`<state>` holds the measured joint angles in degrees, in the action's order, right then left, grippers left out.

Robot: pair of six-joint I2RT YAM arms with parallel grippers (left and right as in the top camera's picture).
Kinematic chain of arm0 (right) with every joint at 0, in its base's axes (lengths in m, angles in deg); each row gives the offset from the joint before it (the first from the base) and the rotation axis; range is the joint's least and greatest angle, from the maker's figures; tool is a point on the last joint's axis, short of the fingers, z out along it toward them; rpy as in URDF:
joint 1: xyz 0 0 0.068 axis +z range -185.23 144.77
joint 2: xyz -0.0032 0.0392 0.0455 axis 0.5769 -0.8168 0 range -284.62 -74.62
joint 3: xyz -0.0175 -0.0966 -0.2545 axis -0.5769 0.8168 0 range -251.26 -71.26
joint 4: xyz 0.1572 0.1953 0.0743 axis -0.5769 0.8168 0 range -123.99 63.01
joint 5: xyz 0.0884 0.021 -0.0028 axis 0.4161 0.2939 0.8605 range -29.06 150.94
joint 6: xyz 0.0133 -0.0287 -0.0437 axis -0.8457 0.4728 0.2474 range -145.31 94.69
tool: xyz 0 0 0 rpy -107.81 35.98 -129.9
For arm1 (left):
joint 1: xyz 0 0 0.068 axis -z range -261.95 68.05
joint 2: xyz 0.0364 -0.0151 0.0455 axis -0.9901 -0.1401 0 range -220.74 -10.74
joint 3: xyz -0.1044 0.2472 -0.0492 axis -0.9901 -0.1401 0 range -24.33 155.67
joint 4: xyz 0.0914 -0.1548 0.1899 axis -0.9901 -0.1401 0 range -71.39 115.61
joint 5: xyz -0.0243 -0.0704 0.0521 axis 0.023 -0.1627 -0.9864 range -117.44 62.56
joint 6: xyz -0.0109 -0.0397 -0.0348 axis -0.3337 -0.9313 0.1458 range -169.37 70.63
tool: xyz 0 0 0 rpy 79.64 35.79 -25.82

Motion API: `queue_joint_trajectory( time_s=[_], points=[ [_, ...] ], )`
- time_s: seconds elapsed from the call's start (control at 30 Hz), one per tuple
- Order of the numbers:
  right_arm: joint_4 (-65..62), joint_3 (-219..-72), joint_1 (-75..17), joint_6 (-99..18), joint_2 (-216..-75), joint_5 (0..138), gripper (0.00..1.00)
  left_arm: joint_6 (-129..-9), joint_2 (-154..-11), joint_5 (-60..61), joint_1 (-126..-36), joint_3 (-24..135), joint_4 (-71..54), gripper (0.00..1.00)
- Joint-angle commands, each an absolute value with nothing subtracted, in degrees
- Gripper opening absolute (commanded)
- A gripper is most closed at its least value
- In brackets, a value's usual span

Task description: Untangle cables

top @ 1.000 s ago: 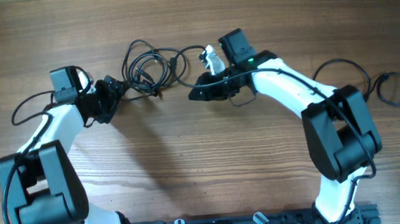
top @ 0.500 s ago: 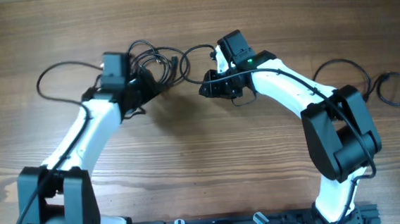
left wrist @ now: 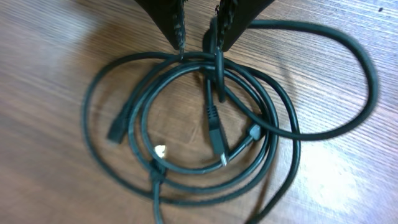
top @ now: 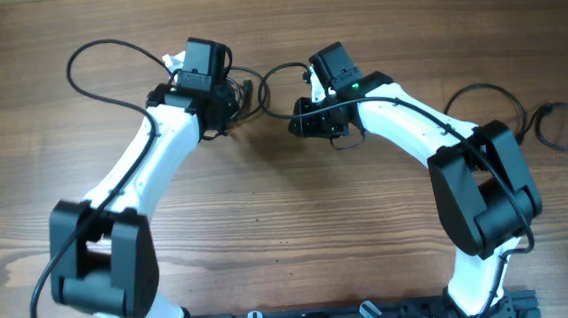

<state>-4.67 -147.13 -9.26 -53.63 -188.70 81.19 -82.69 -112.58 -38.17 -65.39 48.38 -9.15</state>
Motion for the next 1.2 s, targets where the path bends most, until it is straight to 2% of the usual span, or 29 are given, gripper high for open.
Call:
queue_joint_trajectory(
  time_s=[0.0, 0.27, 0.4, 0.63, 0.67, 0.7, 0.73, 0.77, 0.8, 0.87, 1.0, 1.17],
  points=[
    [-4.6, -147.6, -9.4, -53.8, -187.7, 79.8, 0.43, -82.8, -114.9, -39.5, -65.2, 48.5, -9.2, 0.21],
    [-4.5, -147.6, -9.4, -53.8, -187.7, 79.8, 0.43, -83.3, -115.8, -39.5, -65.1, 47.5, -9.3, 0.25],
    [-4.4, -147.6, -9.4, -53.8, -187.7, 79.8, 0.43, -83.3, -116.8, -39.5, -65.1, 44.7, -4.5, 0.26],
    [-4.4, -147.6, -9.4, -53.8, -187.7, 79.8, 0.43, -83.2, -119.5, -39.5, -65.0, 44.2, -3.3, 0.26],
    [-4.4, -147.6, -9.4, -53.8, -187.7, 79.8, 0.43, -83.2, -119.9, -39.5, -65.0, 44.2, -3.0, 0.25],
    [-4.4, -147.6, -9.4, -53.8, -187.7, 79.8, 0.43, -83.2, -119.9, -39.5, -65.0, 44.2, -2.6, 0.13],
    [-4.4, -147.6, -9.4, -53.8, -187.7, 79.8, 0.43, -83.2, -119.9, -39.5, -65.0, 44.2, -2.0, 0.04],
    [-4.4, -147.6, -9.4, -53.8, -187.7, 79.8, 0.42, -83.2, -119.6, -39.5, -65.0, 44.4, -1.7, 0.04],
    [-4.1, -147.6, -9.4, -53.8, -187.7, 79.8, 0.36, -83.2, -119.1, -39.2, -65.3, 44.7, -1.6, 0.04],
    [-3.2, -147.6, -9.5, -53.8, -187.7, 81.5, 0.34, -83.2, -117.8, -35.2, -66.5, 45.2, -1.9, 0.04],
    [-3.1, -147.6, -11.2, -51.8, -187.7, 88.2, 0.35, -86.4, -113.8, -19.1, -72.1, 45.6, -2.3, 0.04],
    [-3.7, -147.6, -15.4, -41.4, -187.7, 105.6, 0.38, -95.2, -112.4, 11.1, -83.6, 45.5, -2.0, 0.04]
  ],
)
